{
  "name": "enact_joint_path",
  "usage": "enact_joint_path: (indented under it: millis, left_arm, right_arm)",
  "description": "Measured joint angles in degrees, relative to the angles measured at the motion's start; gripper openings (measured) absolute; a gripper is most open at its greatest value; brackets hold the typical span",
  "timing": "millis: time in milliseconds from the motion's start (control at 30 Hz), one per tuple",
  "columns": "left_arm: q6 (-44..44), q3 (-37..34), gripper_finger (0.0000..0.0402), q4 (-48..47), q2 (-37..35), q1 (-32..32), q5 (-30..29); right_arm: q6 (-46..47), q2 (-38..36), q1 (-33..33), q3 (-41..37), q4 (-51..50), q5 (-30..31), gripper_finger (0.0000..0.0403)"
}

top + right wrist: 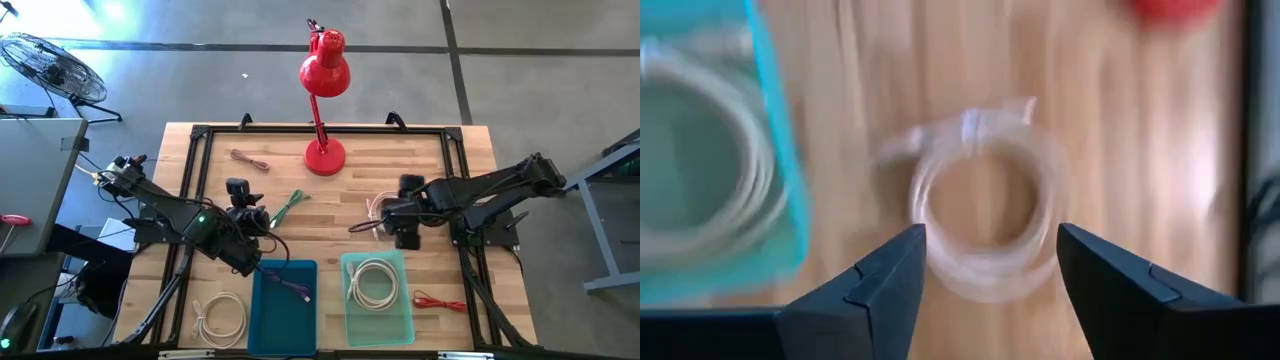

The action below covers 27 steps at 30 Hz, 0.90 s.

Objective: Pick & Place USB Port
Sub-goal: Put the orange charger cable into the blue bin

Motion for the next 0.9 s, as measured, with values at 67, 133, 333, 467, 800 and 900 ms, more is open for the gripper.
enact_joint_path:
  millis: [67,133,333,467,800,900]
  left_arm:
    - [0.00,0.02,0.0144,-0.01,0.00,0.00,-0.09]
    - [0.00,0.01,0.0144,0.02,0.00,0.00,-0.20]
    - [-0.02,0.02,0.0144,1.16,0.11,0.00,0.20]
    - [-0.04,-0.01,0.0144,1.44,0.20,-0.04,1.01]
    - [-0.02,-0.01,0.0144,2.66,0.20,-0.04,3.15]
    - [-0.04,-0.01,0.0144,3.21,0.20,-0.04,3.37]
  right_arm:
    - [3.95,0.00,0.32,0.00,-3.05,-5.00,0.0216]
    - [6.25,0.00,1.14,0.00,-3.66,-10.81,0.0216]
    - [11.45,0.00,6.72,0.00,2.87,-22.57,0.0220]
    - [17.92,0.00,12.52,0.00,4.64,-24.19,0.0220]
    - [27.63,0.71,27.85,0.00,5.03,-14.17,0.0220]
    - [27.68,2.68,31.70,-0.02,5.43,-11.19,0.0220]
